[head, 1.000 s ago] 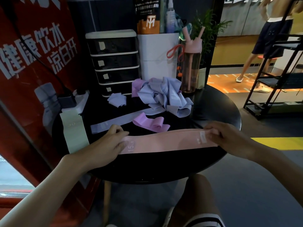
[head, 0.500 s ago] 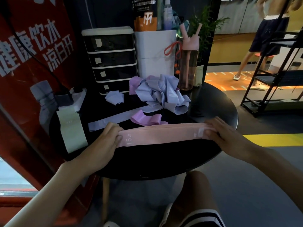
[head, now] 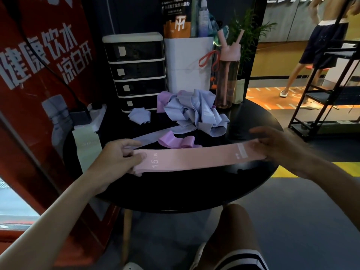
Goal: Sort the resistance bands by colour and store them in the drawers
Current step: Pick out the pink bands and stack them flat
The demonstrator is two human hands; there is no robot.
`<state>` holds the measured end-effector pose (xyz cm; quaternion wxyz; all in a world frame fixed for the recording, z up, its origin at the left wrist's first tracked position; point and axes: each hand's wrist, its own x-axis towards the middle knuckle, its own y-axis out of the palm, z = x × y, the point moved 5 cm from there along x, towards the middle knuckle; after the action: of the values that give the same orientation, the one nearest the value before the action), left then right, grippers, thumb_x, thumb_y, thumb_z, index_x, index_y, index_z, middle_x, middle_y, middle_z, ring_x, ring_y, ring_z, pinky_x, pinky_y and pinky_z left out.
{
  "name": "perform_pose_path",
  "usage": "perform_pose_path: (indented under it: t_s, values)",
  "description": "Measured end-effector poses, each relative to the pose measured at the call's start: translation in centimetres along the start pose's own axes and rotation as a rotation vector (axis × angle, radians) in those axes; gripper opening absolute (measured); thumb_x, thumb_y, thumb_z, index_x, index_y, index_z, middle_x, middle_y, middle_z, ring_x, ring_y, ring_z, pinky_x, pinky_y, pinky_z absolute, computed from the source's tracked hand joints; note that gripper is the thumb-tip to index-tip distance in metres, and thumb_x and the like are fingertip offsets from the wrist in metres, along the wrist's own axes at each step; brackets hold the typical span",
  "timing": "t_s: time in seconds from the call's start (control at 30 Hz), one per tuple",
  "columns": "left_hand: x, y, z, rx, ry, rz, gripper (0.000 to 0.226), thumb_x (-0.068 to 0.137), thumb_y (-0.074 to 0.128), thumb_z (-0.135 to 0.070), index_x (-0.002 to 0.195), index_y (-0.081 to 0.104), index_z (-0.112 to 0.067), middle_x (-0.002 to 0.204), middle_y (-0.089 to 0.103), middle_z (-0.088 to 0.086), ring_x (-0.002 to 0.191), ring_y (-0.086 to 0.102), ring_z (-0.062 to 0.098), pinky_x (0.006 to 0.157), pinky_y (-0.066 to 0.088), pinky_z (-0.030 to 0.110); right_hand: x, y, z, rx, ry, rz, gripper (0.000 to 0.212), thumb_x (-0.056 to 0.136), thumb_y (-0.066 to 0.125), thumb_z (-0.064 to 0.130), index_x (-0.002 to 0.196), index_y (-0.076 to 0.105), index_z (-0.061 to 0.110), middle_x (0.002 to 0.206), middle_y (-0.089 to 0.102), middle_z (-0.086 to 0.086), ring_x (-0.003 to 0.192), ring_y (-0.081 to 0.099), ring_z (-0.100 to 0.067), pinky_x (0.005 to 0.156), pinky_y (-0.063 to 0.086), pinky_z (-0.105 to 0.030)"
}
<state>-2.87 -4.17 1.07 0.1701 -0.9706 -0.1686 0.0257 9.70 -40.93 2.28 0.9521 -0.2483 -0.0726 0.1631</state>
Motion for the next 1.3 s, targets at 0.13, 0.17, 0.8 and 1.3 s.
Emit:
perform_pose_path:
  t_s: [0.13,0.17,0.8,1.3]
  values:
    - [-0.8,0.7,1.1,-0.003,-0.212,0.051,0.041,0.086,0.073,0.0,0.121,0.052,-0.008,0.096,0.071,0.025,0.064,0.071,0.027,0.055,0.061,0.033,0.7,0.7,-1.1,-0.237,0.16,0.221,0.022,0.095,0.059,0.012,0.114,0.064,0.022,0.107,0.061,0.0,0.095,0.06,-0.015,0.073,0.05,-0.026]
    - [-0.9,0.9,1.2,0.014,-0.215,0.047,0.043,0.086,0.073,0.0,0.121,0.05,-0.007,0.093,0.071,0.024,0.059,0.069,0.024,0.052,0.059,0.031,1.0,1.0,-0.8,-0.392,0.123,0.244,0.019,0.096,0.057,0.013,0.11,0.064,0.022,0.104,0.061,0.002,0.092,0.058,-0.011,0.069,0.045,-0.021]
    - [-3.2,0.9,-17.6,0.331,0.524,0.065,0.048,0.085,0.078,-0.016,0.108,0.037,-0.025,0.069,0.07,0.006,0.062,0.069,0.027,0.062,0.058,0.04,0.7,8.4,18.9,-0.05,-0.454,0.387,0.019,0.093,0.065,0.016,0.111,0.067,0.011,0.095,0.071,-0.007,0.084,0.064,-0.007,0.074,0.051,-0.022]
    - [-2.8,1.7,-7.6,0.201,0.45,-0.306,0.01,0.085,0.071,-0.009,0.094,0.067,-0.013,0.088,0.07,0.0,0.081,0.064,0.016,0.072,0.052,0.031,3.9,8.9,26.0,0.418,-0.446,0.351,0.018,0.099,0.051,0.014,0.089,0.065,0.017,0.082,0.068,0.005,0.078,0.062,-0.008,0.077,0.051,-0.026]
